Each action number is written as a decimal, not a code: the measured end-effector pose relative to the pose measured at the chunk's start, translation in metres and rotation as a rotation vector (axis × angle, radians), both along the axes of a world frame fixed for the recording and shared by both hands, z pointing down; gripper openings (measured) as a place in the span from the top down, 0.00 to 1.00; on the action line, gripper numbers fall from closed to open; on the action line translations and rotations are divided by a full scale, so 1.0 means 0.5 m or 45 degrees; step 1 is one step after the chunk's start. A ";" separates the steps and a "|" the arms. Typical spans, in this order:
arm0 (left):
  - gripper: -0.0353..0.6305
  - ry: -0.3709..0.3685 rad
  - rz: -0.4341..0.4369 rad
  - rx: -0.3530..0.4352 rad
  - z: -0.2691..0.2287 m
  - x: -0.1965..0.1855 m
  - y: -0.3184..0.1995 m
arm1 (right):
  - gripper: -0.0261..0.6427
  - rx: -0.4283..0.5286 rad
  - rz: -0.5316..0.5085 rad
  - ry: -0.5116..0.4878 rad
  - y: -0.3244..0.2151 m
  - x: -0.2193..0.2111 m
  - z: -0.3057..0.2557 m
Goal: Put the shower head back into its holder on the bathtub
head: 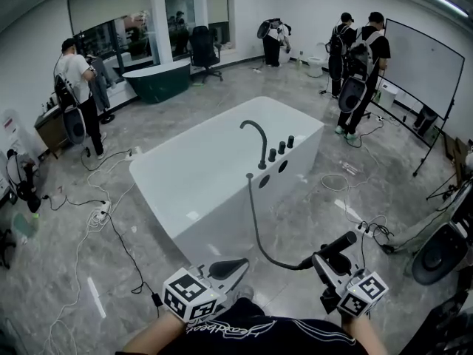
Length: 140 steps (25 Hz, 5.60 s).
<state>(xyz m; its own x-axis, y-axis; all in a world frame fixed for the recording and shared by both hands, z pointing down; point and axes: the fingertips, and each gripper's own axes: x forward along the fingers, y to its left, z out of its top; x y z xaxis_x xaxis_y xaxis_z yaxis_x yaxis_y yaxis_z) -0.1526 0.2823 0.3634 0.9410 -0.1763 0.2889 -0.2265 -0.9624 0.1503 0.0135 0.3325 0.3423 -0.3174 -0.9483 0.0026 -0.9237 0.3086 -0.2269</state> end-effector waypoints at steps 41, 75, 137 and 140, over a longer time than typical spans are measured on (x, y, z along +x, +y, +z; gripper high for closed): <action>0.64 -0.328 0.486 -0.173 0.386 0.386 -0.659 | 0.75 -0.014 -0.059 -0.425 -0.785 0.272 -0.032; 0.85 -0.575 0.406 -0.386 0.719 0.517 -0.621 | 0.75 -0.029 0.026 -0.353 -0.789 0.468 -0.075; 0.85 -0.258 -0.189 0.492 -0.044 0.427 -1.144 | 0.76 -0.130 0.115 -0.063 -0.796 0.420 0.031; 0.85 -0.240 -0.190 0.527 -0.070 0.451 -1.166 | 0.76 -0.107 0.102 -0.063 -0.807 0.430 0.018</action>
